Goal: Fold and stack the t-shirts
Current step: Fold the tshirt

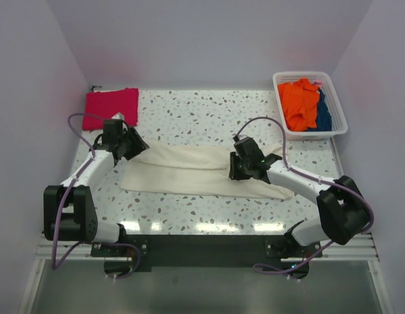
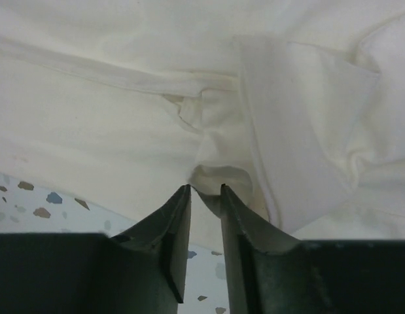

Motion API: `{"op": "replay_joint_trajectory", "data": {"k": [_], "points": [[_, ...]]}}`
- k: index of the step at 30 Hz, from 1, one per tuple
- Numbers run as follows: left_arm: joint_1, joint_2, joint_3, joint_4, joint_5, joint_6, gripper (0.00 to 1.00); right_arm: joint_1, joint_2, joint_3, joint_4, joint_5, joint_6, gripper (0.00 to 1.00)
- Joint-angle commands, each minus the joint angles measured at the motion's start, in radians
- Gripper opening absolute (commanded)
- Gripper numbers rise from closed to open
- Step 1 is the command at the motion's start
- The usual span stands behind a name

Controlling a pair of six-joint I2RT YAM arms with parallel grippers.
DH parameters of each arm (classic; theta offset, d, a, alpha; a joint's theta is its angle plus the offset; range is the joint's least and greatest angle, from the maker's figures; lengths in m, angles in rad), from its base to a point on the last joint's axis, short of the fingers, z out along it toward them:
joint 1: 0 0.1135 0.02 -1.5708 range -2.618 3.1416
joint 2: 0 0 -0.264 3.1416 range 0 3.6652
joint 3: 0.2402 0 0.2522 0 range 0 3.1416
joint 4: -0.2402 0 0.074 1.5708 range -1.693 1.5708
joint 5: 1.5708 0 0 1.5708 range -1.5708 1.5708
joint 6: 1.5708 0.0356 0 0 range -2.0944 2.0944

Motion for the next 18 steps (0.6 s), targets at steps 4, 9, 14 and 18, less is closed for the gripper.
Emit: {"op": "replay_joint_trajectory", "data": {"k": [4, 9, 14, 18], "points": [[-0.002, 0.004, 0.008, 0.034, 0.035, 0.026, 0.51, 0.013, -0.08, 0.036, -0.035, 0.126, 0.027, 0.43], [-0.002, -0.002, 0.007, 0.025, 0.048, 0.037, 0.51, 0.011, -0.113, 0.151, -0.15, 0.246, -0.007, 0.45], [-0.002, -0.013, 0.007, 0.019, 0.055, 0.043, 0.51, -0.007, -0.057, 0.224, -0.192, 0.297, -0.031, 0.44], [-0.002, -0.015, 0.005, 0.016, 0.052, 0.05, 0.51, -0.01, 0.005, 0.251, -0.187, 0.306, -0.033, 0.45]]}}
